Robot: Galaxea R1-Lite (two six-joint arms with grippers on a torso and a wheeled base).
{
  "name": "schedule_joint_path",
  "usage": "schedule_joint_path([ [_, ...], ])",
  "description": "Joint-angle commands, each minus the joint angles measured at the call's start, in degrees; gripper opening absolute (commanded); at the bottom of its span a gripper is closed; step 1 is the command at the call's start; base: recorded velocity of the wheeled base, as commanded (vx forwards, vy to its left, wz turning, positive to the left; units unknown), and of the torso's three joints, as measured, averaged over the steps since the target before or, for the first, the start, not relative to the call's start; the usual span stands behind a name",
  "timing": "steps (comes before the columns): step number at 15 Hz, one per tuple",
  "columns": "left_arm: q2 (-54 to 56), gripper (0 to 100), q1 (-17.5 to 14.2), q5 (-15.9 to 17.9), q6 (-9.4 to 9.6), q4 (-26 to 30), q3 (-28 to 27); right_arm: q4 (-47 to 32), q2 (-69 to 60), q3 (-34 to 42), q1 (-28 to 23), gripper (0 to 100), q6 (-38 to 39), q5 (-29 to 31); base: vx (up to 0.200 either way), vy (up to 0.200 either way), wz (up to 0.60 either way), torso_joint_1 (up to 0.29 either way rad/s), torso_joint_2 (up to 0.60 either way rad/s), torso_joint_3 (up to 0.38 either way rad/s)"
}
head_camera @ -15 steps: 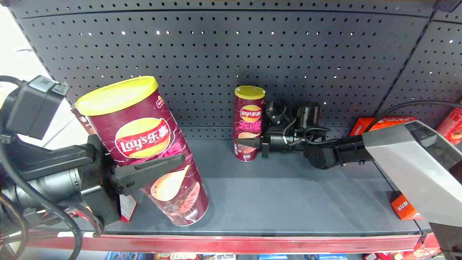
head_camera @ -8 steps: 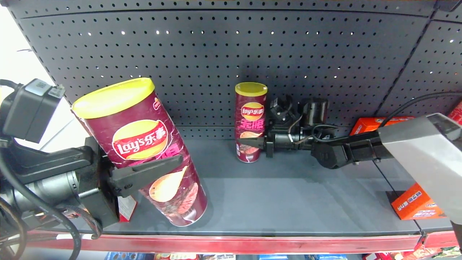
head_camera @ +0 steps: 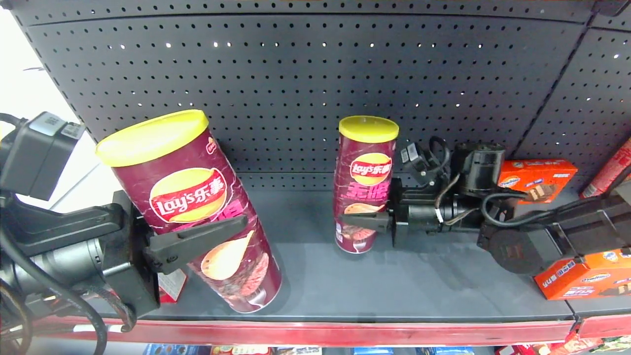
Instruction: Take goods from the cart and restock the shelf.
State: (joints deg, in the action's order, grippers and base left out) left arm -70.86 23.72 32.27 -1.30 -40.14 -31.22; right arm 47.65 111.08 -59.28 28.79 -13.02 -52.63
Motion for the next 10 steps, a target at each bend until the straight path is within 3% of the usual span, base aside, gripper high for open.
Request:
schedule_joint_path([
  [1, 0.0, 0, -0.1, 0.0, -0.01, 0.0, 0.0, 7.1, -3.4, 10.3, 2.1, 0, 0.0, 0.1, 0.000, 0.000, 0.00, 0.000, 0.00, 0.000],
  [6, -0.2, 0, -0.3, -0.1, -0.45, 0.0, 0.0, 12.8, -2.1, 18.8, 4.0, 0, -0.2, 1.6, 0.000, 0.000, 0.00, 0.000, 0.00, 0.000],
  [10, -0.1, 0, -0.4, 0.0, -0.63, 0.0, 0.0, 14.9, 1.2, 18.4, 3.7, 0, -0.3, 2.3, 0.000, 0.000, 0.00, 0.000, 0.00, 0.000],
])
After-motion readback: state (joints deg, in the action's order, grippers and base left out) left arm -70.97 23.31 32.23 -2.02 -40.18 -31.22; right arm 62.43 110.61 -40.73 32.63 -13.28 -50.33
